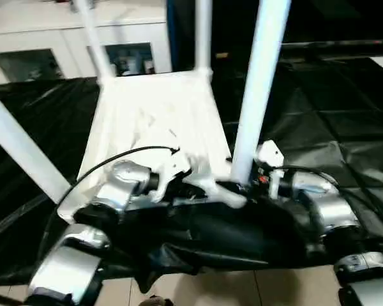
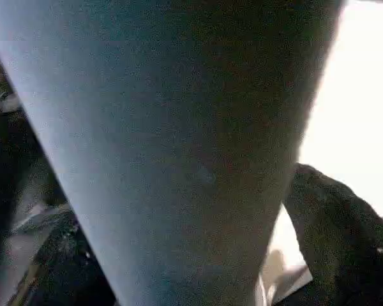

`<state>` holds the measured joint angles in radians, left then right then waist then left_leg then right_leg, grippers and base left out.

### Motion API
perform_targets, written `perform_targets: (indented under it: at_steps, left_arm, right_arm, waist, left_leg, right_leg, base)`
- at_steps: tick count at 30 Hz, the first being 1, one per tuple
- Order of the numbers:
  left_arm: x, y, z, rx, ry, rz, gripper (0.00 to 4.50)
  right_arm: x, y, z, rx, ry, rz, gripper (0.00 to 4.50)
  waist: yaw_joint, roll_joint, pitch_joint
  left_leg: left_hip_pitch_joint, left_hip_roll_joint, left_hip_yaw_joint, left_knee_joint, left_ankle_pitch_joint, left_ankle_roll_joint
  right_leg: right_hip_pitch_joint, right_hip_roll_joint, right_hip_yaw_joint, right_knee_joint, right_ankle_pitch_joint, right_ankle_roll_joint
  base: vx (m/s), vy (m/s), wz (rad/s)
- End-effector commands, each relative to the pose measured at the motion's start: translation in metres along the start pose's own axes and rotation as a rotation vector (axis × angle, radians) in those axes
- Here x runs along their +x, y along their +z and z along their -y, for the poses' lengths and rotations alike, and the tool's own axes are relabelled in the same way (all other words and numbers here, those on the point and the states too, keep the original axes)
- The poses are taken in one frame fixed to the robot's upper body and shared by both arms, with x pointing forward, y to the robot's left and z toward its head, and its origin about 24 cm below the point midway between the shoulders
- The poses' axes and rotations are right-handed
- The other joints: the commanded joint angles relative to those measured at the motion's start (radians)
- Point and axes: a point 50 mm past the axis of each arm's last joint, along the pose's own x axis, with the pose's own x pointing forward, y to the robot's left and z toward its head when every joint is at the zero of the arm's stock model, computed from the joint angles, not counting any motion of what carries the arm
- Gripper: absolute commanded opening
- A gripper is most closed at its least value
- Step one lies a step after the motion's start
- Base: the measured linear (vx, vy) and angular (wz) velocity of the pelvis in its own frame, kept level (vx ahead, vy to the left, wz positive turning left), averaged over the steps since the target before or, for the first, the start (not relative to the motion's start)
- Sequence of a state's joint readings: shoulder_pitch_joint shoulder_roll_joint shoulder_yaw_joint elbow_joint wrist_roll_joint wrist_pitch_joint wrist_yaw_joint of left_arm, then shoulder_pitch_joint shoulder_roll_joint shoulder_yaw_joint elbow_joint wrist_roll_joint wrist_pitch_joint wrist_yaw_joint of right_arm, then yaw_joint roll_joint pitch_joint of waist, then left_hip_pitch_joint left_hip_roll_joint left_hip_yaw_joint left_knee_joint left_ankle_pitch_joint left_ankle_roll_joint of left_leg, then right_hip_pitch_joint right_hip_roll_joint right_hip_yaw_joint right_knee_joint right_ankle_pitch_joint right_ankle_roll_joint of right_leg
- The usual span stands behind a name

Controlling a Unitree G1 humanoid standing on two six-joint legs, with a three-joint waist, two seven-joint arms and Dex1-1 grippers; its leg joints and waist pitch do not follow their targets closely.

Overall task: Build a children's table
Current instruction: Rotate leg to tighten

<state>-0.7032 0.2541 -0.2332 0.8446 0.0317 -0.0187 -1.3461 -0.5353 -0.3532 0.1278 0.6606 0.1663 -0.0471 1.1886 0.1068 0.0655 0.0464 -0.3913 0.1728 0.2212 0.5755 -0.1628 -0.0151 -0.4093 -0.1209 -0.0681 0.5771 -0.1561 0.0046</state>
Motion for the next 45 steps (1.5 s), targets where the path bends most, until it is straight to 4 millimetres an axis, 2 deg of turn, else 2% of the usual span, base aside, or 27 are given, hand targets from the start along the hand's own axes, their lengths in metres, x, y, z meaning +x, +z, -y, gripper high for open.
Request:
perform_targets:
  at_steps: [1, 7, 8, 11, 13, 16, 19, 20, 22, 25, 29, 30, 34, 35, 40, 41, 44, 45]
  left_arm:
    - [-0.001, 0.002, 0.007, 0.012, -0.106, 0.01, 0.0]
    - [-0.003, 0.003, 0.007, 0.01, -0.118, 0.009, 0.0]
    - [-0.003, 0.003, 0.008, 0.011, -0.117, 0.01, 0.0]
    - [-0.001, 0.004, 0.009, 0.012, -0.121, 0.018, 0.0]
    - [0.0, 0.004, 0.009, 0.01, -0.12, 0.023, 0.0]
    - [0.004, 0.006, 0.004, 0.021, -0.033, 0.038, 0.0]
    - [0.01, 0.011, -0.011, 0.012, 0.164, 0.048, 0.0]
    - [0.013, 0.014, -0.015, 0.004, 0.23, 0.059, 0.0]
    - [0.017, 0.017, -0.019, -0.001, 0.285, 0.066, 0.0]
    - [0.029, 0.025, -0.024, -0.021, 0.39, 0.073, 0.0]
    - [0.043, 0.035, -0.027, -0.045, 0.477, 0.097, 0.0]
    - [0.054, 0.041, -0.026, -0.042, 0.489, 0.113, 0.0]
    - [0.063, 0.045, -0.022, -0.031, 0.463, 0.13, 0.0]
    - [0.063, 0.044, -0.021, -0.023, 0.454, 0.13, 0.0]
    - [0.06, 0.041, -0.019, -0.002, 0.418, 0.133, 0.0]
    - [0.058, 0.039, -0.019, 0.0, 0.411, 0.133, 0.0]
    - [0.053, 0.037, -0.019, 0.014, 0.386, 0.137, 0.0]
    - [0.05, 0.034, -0.018, 0.014, 0.362, 0.132, 0.0]
  right_arm:
    - [-0.008, 0.0, 0.001, -0.006, 0.03, -0.04, 3.71]
    - [-0.011, 0.0, -0.001, 0.013, 0.068, -0.037, 3.71]
    - [-0.011, 0.001, -0.001, 0.019, 0.073, -0.032, 3.43]
    - [-0.011, 0.001, -0.002, 0.037, 0.084, -0.016, 3.33]
    - [-0.01, 0.001, -0.003, 0.047, 0.084, -0.007, 3.0]
    - [-0.007, -0.004, -0.005, 0.075, 0.042, 0.013, 2.84]
    - [0.003, -0.017, 0.004, 0.103, -0.187, -0.016, 2.57]
    - [0.007, -0.023, 0.007, 0.132, -0.284, -0.024, 2.52]
    - [0.011, -0.028, 0.009, 0.174, -0.38, -0.027, 2.38]
    - [0.024, -0.034, 0.011, 0.26, -0.553, -0.007, 2.26]
    - [0.039, -0.035, 0.011, 0.296, -0.667, -0.013, 2.18]
    - [0.053, -0.03, 0.008, 0.314, -0.666, 0.003, 2.18]
    - [0.069, -0.021, 0.0, 0.247, -0.59, 0.03, 2.18]
    - [0.071, -0.019, -0.001, 0.237, -0.569, 0.046, 2.49]
    - [0.065, -0.015, 0.001, 0.203, -0.54, 0.069, 3.09]
    - [0.061, -0.013, 0.003, 0.187, -0.521, 0.076, 3.09]
    - [0.049, -0.009, 0.005, 0.129, -0.446, 0.085, 3.09]
    - [0.039, -0.008, 0.006, 0.101, -0.378, 0.079, 3.09]
  waist:
    - [-0.001, -0.023, -0.068]
    - [0.004, -0.024, -0.069]
    - [0.005, -0.025, -0.069]
    - [0.006, -0.025, -0.069]
    - [0.007, -0.023, -0.069]
    - [0.006, -0.026, -0.069]
    - [-0.001, -0.027, -0.062]
    - [-0.009, -0.025, -0.057]
    - [-0.016, -0.025, -0.057]
    - [-0.035, -0.025, -0.056]
    - [-0.05, -0.019, -0.058]
    - [-0.05, -0.016, -0.058]
    - [-0.052, -0.019, -0.06]
    - [-0.051, -0.018, -0.061]
    - [-0.05, -0.018, -0.061]
    - [-0.049, -0.021, -0.062]
    - [-0.044, -0.022, -0.063]
    - [-0.041, -0.021, -0.064]
  left_leg:
    - [0.026, 0.064, -0.031, -0.067, -0.287, 0.074]
    - [0.026, 0.063, -0.03, -0.064, -0.259, 0.075]
    - [0.026, 0.062, -0.03, -0.064, -0.256, 0.077]
    - [0.026, 0.062, -0.03, -0.063, -0.255, 0.078]
    - [0.026, 0.062, -0.031, -0.062, -0.249, 0.078]
    - [0.025, 0.062, -0.031, -0.062, -0.249, 0.076]
    - [0.029, 0.06, -0.032, -0.068, -0.303, 0.042]
    - [0.03, 0.057, -0.035, -0.072, -0.344, 0.012]
    - [0.035, 0.056, -0.043, -0.075, -0.393, -0.015]
    - [0.035, 0.055, -0.045, -0.079, -0.428, -0.026]
    - [0.033, 0.051, -0.043, -0.078, -0.439, -0.017]
    - [0.034, 0.05, -0.044, -0.078, -0.441, -0.016]
    - [0.032, 0.049, -0.042, -0.075, -0.434, 0.001]
    - [0.03, 0.049, -0.041, -0.075, -0.421, 0.013]
    - [0.027, 0.051, -0.04, -0.075, -0.404, 0.032]
    - [0.029, 0.051, -0.039, -0.074, -0.402, 0.034]
    - [0.027, 0.052, -0.036, -0.072, -0.382, 0.046]
    - [0.025, 0.053, -0.035, -0.071, -0.365, 0.052]
  right_leg:
    - [0.042, -0.041, 0.033, -0.054, -0.234, -0.263]
    - [0.043, -0.041, 0.032, -0.05, -0.195, -0.275]
    - [0.044, -0.041, 0.032, -0.049, -0.192, -0.276]
    - [0.045, -0.041, 0.032, -0.049, -0.192, -0.277]
    - [0.044, -0.041, 0.032, -0.049, -0.195, -0.275]
    - [0.045, -0.042, 0.032, -0.051, -0.196, -0.273]
    - [0.04, -0.042, 0.032, -0.061, -0.289, -0.248]
    - [0.037, -0.043, 0.032, -0.068, -0.365, -0.228]
    - [0.038, -0.046, 0.029, -0.077, -0.45, -0.193]
    - [0.033, -0.043, 0.032, -0.081, -0.447, -0.182]
    - [0.033, -0.039, 0.03, -0.083, -0.405, -0.189]
    - [0.033, -0.039, 0.029, -0.082, -0.404, -0.19]
    - [0.035, -0.04, 0.029, -0.085, -0.392, -0.19]
    - [0.037, -0.039, 0.029, -0.083, -0.372, -0.195]
    - [0.04, -0.039, 0.028, -0.08, -0.354, -0.204]
    - [0.039, -0.039, 0.028, -0.08, -0.353, -0.206]
    - [0.042, -0.039, 0.029, -0.078, -0.332, -0.211]
    - [0.044, -0.039, 0.029, -0.075, -0.317, -0.215]
  base:
    - [0.0, 0.0, 0.0]
    - [0.0, 0.0, 0.0]
    - [0.0, 0.0, 0.0]
    - [0.0, 0.0, 0.0]
    - [0.0, 0.0, 0.0]
    - [0.0, 0.0, 0.0]
    - [0.0, 0.0, 0.0]
    - [0.0, 0.0, 0.0]
    - [0.0, 0.0, 0.0]
    - [0.0, 0.0, 0.0]
    - [0.0, 0.0, 0.0]
    - [0.0, 0.0, 0.0]
    - [0.0, 0.0, 0.0]
    - [0.0, 0.0, 0.0]
    - [0.0, 0.0, 0.0]
    - [0.0, 0.0, 0.0]
    - [0.0, 0.0, 0.0]
    - [0.0, 0.0, 0.0]
